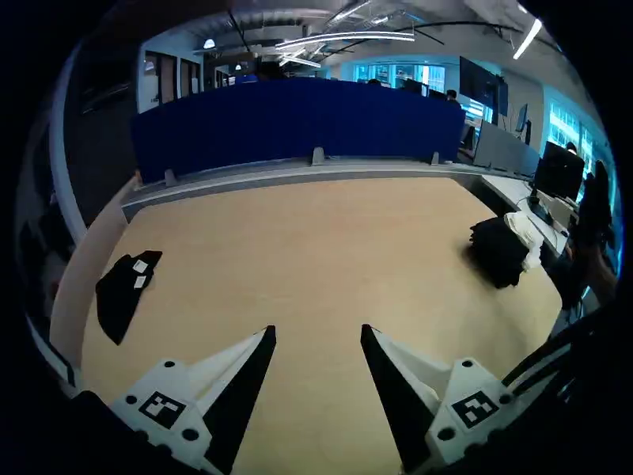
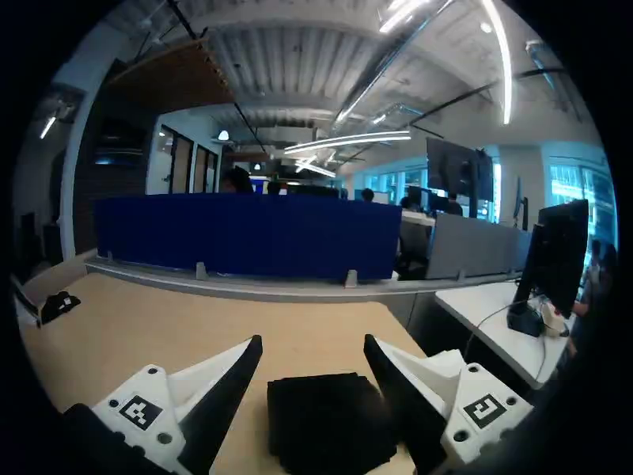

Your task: Fold towel

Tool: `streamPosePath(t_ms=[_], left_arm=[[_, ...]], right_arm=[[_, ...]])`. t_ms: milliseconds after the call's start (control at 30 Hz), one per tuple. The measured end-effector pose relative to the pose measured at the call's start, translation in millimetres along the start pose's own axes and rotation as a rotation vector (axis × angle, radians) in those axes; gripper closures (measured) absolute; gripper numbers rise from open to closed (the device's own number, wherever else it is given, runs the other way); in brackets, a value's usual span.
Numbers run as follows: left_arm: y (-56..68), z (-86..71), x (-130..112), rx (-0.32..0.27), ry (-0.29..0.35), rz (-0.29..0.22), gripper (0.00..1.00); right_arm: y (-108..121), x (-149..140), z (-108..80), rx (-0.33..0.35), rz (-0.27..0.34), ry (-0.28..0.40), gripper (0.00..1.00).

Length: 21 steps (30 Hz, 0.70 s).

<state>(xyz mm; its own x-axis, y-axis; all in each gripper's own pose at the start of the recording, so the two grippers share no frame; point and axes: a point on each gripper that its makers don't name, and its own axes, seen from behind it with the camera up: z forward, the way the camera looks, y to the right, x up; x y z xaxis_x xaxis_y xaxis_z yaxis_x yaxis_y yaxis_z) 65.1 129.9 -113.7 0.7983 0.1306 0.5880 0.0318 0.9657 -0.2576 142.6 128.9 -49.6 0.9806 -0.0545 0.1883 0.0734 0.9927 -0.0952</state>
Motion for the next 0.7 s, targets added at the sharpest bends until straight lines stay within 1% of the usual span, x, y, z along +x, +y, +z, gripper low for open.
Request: streamPosePath(t_ms=[167,367,567,700], left_arm=[[-14.9,-1.0,16,0.02,0.063,-0.03,0.21],[-37.4,-2.4,39,0.054,0.154,-0.056,0.21],[-60.9,-8.6,69,0.09,0.266,-0.063,0.21],[-77.9,-17.3,91,0.123,0.352,-0.064,0.21]], right_arm=[[-20,9,-2.3,0.014,-0.008,0.014,0.0],[-50,22,-5.1,0.041,-0.028,0.035,0.0],[-83,33,-4.5,0.069,-0.034,0.055,0.0],[-106,37,-2.4,0.091,-0.031,0.065,0.0]])
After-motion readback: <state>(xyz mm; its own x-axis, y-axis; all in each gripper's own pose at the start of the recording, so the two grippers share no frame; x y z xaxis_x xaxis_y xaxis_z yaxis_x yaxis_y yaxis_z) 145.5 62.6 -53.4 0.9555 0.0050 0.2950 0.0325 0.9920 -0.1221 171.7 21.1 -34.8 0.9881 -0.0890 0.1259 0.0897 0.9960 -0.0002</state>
